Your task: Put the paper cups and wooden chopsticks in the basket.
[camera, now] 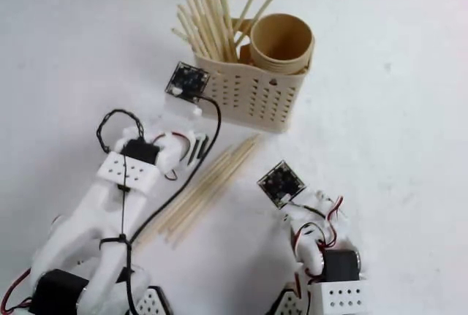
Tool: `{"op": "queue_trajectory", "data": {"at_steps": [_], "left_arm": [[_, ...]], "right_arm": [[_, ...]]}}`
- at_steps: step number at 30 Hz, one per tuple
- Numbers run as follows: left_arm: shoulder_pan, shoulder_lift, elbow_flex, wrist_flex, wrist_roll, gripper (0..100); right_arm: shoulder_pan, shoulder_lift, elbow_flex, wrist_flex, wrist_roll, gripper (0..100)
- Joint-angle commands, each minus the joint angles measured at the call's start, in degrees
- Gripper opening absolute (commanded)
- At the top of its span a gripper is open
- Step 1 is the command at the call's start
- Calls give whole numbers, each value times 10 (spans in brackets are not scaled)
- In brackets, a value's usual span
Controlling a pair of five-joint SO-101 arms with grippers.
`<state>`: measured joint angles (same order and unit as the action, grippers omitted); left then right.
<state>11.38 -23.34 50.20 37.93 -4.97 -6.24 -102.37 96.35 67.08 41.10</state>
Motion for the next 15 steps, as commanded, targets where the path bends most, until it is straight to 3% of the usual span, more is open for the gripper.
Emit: {"op": "queue_trajectory", "data": {"at_steps": [1,15], "left_arm": [[7,-12,-4,-14,-5,173],[8,5,-7,-15,-6,176]], "right_arm": [[-1,-2,5,4,4,19],[-1,-2,5,4,4,19]]}}
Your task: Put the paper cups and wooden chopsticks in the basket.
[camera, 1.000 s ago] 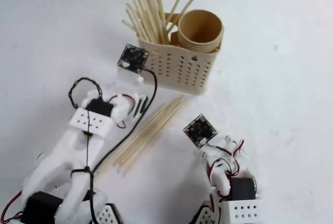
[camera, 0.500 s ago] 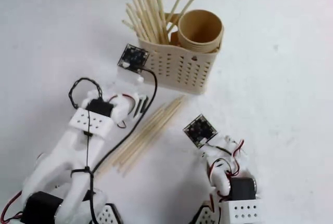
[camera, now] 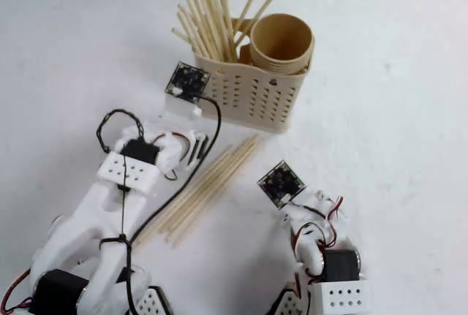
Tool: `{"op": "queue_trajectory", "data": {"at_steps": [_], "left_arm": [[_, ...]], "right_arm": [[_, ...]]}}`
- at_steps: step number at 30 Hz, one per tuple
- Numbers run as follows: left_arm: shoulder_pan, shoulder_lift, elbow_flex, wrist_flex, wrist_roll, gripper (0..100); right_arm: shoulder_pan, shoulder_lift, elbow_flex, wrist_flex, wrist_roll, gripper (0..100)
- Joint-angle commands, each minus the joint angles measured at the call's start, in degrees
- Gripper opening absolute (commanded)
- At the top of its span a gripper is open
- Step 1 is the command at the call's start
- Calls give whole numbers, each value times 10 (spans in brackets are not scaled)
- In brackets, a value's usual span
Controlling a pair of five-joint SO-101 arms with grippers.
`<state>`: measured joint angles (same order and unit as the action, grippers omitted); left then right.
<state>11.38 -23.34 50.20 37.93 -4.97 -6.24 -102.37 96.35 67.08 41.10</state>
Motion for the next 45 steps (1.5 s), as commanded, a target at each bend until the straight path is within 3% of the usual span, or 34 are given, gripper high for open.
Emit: {"op": "queue_trajectory", "data": {"at_steps": [1,4,13,22,29,40,45], "left_arm": [[8,20,-9,-23,-12,176],[15,81,-13,-70,-45,176],[23,200,-102,-18,-57,173],[35,226,-134,25,-58,173],[57,202,-149,84,-104,172],[63,202,-135,62,-113,172],[65,254,-157,55,-117,124]], "right_arm": [[-1,-2,5,4,4,19],[-1,-2,5,4,3,19],[-1,-2,5,4,3,19],[-1,-2,5,4,3,19],[-1,-2,5,4,3,19],[-1,-2,5,4,3,19],[-1,-2,5,4,3,19]]}}
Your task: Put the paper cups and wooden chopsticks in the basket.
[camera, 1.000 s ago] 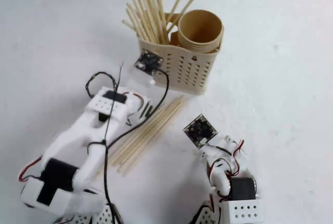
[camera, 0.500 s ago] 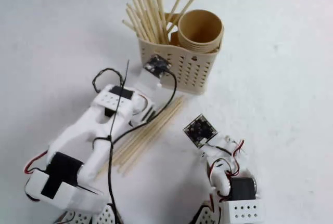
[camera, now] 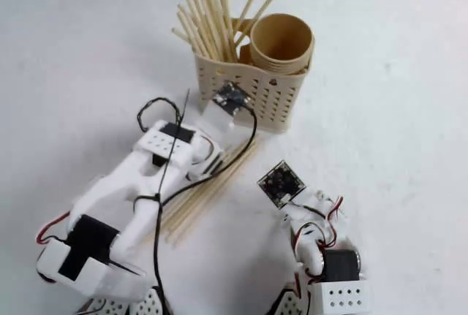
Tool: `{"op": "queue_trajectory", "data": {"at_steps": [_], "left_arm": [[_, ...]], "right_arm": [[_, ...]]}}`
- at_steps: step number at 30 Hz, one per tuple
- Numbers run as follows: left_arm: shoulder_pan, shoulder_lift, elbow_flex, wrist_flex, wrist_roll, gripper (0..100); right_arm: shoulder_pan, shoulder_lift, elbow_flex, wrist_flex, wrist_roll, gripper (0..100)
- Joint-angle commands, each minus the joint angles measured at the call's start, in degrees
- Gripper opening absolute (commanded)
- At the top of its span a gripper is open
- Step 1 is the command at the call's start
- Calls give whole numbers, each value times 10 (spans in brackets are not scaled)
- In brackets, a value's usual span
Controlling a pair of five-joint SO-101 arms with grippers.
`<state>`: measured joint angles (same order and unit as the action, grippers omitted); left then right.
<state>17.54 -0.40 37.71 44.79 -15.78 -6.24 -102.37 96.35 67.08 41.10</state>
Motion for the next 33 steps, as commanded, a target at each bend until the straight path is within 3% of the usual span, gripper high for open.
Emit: {"op": "queue_trajectory", "data": {"at_steps": [1,22,33], "left_arm": [[1,37,-46,-5,-10,125],[-11,-18,-37,29,-11,128],[29,-15,-17,10,-33,128]], "right_arm": [[-1,-2,5,4,3,19],[-1,-2,5,4,3,19],[-1,-2,5,4,3,19]]}}
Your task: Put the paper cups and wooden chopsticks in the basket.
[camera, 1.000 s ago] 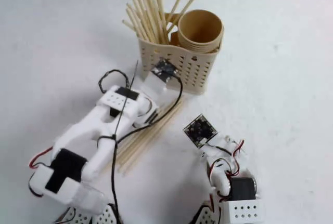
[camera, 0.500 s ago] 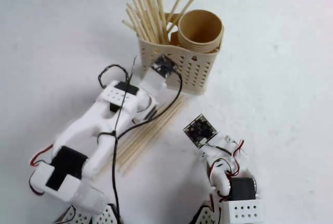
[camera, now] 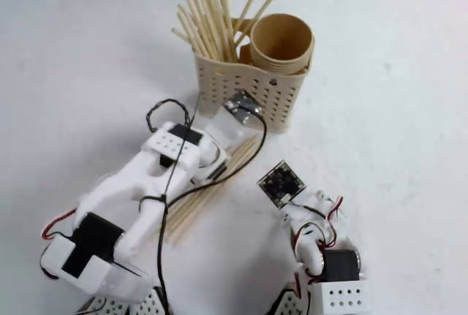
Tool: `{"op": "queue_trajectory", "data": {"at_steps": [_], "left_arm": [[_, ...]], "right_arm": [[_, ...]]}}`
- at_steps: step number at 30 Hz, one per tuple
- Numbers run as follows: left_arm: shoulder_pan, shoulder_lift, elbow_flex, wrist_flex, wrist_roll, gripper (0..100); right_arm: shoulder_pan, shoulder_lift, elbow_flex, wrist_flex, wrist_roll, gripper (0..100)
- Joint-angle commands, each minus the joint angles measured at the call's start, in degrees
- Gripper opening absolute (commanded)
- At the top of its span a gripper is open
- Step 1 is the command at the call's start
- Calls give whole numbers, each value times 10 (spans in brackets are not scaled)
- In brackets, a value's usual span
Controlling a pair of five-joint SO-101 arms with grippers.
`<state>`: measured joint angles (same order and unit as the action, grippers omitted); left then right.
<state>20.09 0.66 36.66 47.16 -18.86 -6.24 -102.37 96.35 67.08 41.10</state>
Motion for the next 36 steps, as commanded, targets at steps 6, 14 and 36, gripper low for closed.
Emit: {"op": "queue_trajectory", "data": {"at_steps": [6,14,36], "left_arm": [[-8,51,-54,-9,-3,128],[-25,87,-101,25,-3,124],[-19,169,-193,137,-2,118]], "right_arm": [[-1,-2,5,4,3,19],[-1,-2,5,4,3,19],[-1,-2,5,4,3,19]]}}
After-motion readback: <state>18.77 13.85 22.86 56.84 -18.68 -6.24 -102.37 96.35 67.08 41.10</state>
